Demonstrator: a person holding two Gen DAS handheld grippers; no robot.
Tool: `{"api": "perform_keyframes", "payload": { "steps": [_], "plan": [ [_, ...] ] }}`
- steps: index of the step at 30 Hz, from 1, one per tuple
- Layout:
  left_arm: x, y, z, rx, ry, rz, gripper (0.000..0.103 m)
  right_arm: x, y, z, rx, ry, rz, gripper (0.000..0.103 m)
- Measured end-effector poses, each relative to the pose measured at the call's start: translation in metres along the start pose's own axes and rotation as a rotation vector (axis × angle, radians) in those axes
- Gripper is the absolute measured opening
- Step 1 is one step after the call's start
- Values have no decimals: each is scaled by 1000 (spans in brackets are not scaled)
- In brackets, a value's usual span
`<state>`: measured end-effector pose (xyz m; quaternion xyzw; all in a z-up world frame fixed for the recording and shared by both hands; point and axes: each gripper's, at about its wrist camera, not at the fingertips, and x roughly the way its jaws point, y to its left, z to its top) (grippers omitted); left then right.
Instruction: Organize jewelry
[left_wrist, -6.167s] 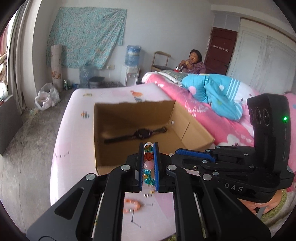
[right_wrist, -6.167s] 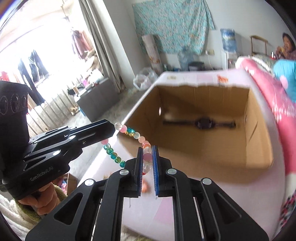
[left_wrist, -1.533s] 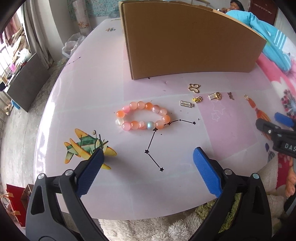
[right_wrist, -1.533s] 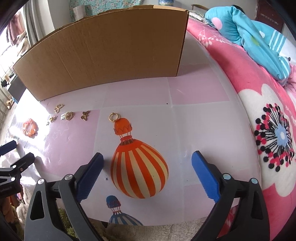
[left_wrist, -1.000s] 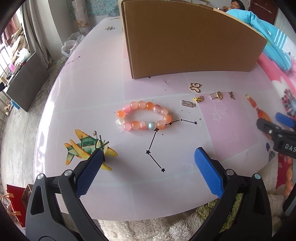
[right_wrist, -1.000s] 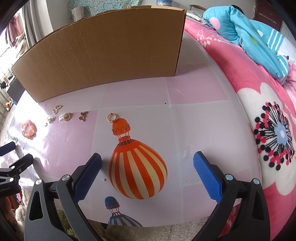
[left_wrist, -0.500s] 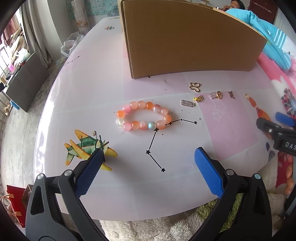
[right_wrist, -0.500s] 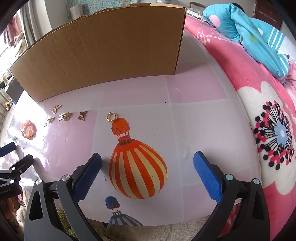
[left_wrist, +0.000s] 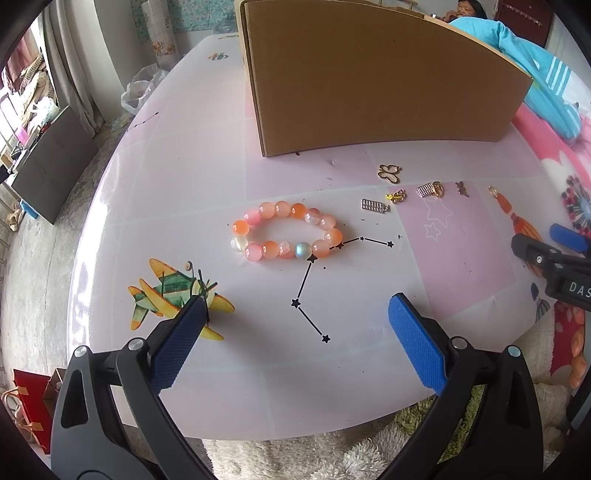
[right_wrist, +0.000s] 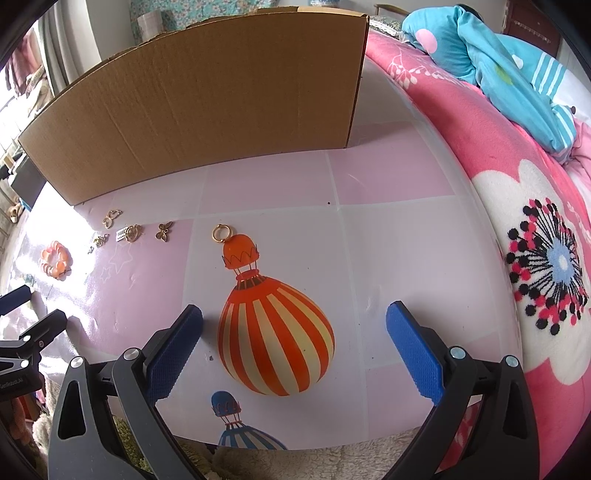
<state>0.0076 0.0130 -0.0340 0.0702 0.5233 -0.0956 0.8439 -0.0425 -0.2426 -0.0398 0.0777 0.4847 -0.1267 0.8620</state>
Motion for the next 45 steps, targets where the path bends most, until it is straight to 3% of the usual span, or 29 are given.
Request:
{"api": "perform_keyframes", "payload": {
  "steps": [7,9,14,19,24,27,33,41,45],
  "plan": [
    [-2,-3,4,36,-10,10,96,-1,0,-3,5,-16,-2,96],
    [-10,-10,3,65,-55,28,96,-2,0,-5,2,-32,0,96],
    [-36,-36,3,131,-191,-76,95,-5,0,-11,-31,-61,28,96],
    [-40,-58,6,207,-242,-137,71,-11,-3,-8,-58,-40,157,96],
    [-25,-59,10,224,-193,-243,46,-19,-2,-3,-50,-68,199,96],
    [-14,-54,11,209,-155,-282,38,-23,3,3,-66,-89,239,86],
    [-1,-36,12,158,-125,-303,30,-24,23,13,-124,-94,289,51],
    [2,-2,15,83,-165,-196,30,-18,41,13,-188,-52,310,40],
    [-1,6,21,39,-169,-263,30,-17,42,17,-193,-57,326,36]
  ]
}}
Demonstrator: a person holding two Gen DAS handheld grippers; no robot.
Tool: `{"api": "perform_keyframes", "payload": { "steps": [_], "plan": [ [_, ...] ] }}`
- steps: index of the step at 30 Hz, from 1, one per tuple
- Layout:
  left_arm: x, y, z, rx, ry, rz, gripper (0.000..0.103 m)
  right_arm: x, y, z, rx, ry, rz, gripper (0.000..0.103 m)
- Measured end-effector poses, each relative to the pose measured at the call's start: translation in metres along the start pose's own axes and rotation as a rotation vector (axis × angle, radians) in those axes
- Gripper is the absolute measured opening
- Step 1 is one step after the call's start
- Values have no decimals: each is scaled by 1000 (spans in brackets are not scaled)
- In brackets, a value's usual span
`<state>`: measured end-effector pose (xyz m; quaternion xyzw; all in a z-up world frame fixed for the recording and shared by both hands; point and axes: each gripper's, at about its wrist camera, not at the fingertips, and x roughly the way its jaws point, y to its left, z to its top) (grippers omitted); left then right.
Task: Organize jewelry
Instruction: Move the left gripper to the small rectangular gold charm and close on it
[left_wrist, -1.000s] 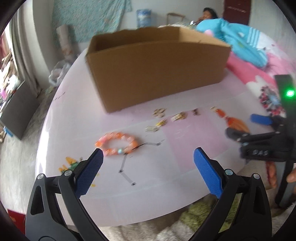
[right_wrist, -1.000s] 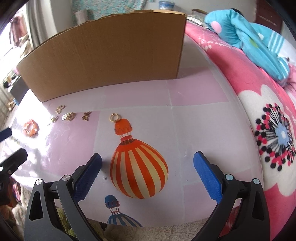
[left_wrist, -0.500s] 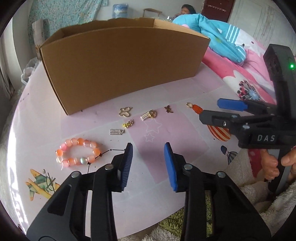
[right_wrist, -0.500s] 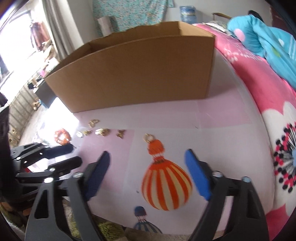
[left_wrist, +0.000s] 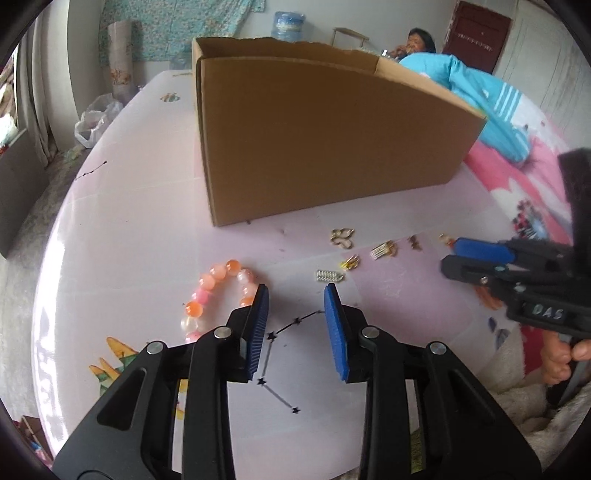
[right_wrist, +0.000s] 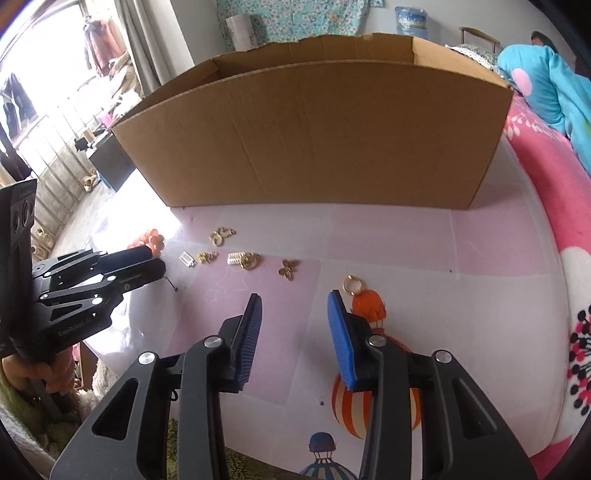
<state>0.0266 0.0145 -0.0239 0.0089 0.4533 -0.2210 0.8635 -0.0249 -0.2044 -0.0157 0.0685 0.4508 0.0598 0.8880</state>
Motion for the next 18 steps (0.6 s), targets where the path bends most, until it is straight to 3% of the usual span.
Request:
{"api": "perform_keyframes", "payload": {
  "steps": [2,5,16,18],
  "plan": [
    [2,-5,4,-5,5,-39,30,0,2,2,-14,-11,9,36],
    [11,-13,10,12,24,-23,30,4,6,6,-28,-12,19,36],
    [30,-39,18,133,75,114,29,9,9,4,-52,-23,34,36],
    [31,-43,18,162,77,140,23,7,9,3,-53,-30,38,36]
  ]
}}
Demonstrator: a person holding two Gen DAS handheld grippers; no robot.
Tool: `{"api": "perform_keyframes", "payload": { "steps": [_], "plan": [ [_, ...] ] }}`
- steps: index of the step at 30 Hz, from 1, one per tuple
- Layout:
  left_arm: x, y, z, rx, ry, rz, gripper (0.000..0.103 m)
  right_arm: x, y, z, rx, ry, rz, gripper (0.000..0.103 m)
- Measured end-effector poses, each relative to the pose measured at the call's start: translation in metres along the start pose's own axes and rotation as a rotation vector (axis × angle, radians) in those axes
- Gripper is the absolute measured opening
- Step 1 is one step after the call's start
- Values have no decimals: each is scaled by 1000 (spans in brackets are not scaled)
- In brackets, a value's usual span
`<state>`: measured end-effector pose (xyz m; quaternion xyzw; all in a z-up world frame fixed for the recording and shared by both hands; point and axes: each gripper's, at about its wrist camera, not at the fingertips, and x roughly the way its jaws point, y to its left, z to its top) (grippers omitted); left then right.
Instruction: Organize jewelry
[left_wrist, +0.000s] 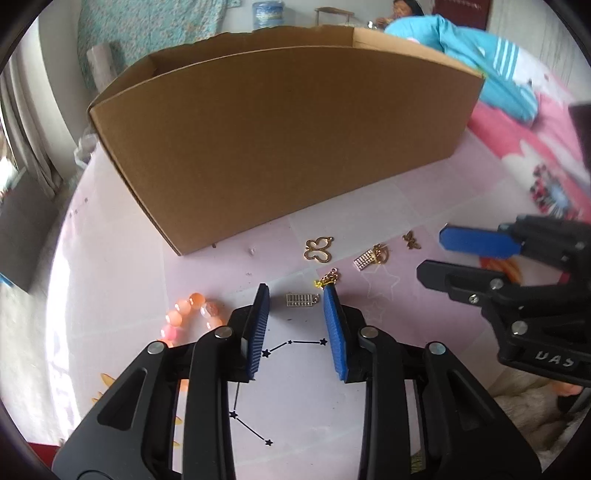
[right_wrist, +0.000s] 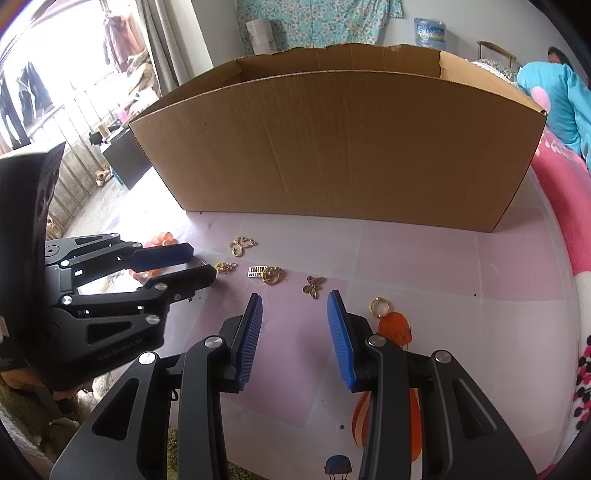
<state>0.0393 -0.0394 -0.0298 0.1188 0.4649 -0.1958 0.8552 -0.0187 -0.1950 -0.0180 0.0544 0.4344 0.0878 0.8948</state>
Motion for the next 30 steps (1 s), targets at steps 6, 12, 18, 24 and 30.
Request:
{"api": "perform_keyframes", "payload": {
  "steps": [6,12,18,24,30],
  "plan": [
    [1,-4,2,33,-3,-7,14,-4,1,-4,-15,-12,1,36],
    [-2,1,-1,27,3,-16,14,-5,6,0,-53,-20,16,35],
    [-9,11,-11,-7,-1,-6,14,4,15,5,-118,-8,-2,32],
    [-10,12,-13,-6,-15,-10,14,14,20,10,-191,33,-42,25],
    [-10,12,-15,-12,-26,-16,14,19,24,14,-258,71,-69,10]
  ]
}}
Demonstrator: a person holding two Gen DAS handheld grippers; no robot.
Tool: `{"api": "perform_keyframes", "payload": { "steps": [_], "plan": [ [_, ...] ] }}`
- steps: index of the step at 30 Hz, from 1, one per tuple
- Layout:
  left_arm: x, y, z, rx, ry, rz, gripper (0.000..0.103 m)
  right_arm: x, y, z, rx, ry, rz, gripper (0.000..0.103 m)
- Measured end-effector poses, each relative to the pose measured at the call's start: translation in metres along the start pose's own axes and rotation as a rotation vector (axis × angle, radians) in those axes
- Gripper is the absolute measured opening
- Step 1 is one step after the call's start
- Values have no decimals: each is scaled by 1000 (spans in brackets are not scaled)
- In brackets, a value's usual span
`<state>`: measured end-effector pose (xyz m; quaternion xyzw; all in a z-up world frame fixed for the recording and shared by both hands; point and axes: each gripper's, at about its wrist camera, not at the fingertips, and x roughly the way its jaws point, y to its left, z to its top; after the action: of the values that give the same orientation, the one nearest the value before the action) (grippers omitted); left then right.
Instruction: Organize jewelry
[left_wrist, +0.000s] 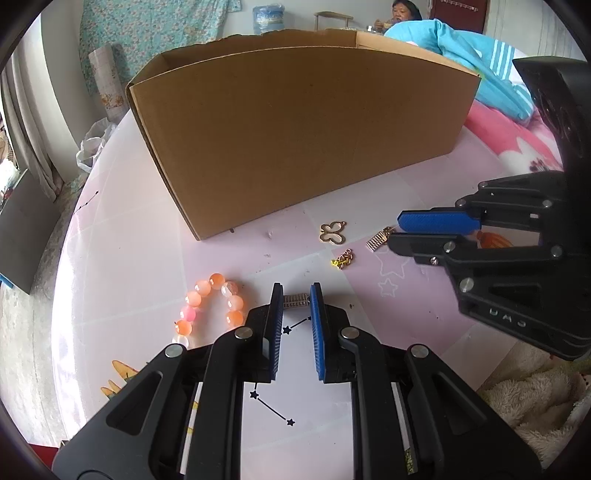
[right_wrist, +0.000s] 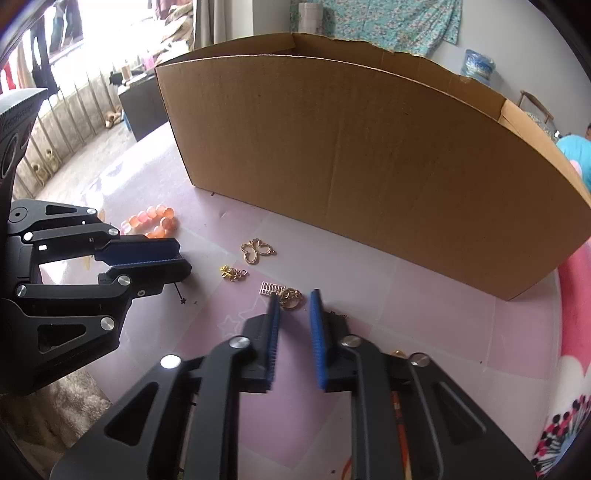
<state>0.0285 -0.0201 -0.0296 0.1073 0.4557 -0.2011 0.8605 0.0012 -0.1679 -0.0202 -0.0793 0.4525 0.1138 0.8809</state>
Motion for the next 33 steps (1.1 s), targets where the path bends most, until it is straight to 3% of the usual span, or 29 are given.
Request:
{"api": "perform_keyframes", "payload": {
  "steps": [3,12,16,29,33],
  "plan": [
    [-2,1,-2,4,-5,-1,14,-1,-5,0,19,13,8,6],
    [-1,2,-3,8,-13,-8,14,-8,-32,2,137,6,9,5],
    [-2,2,-3,8,-15,-12,14,-10,-36,7,186,3,103,6],
    [-3,4,-3,9,-20,-17,14,2,-10,17,122,39,121,6],
    [-2,3,-3,10,-20,-15,14,1,-9,19,124,38,111,20]
  ]
}}
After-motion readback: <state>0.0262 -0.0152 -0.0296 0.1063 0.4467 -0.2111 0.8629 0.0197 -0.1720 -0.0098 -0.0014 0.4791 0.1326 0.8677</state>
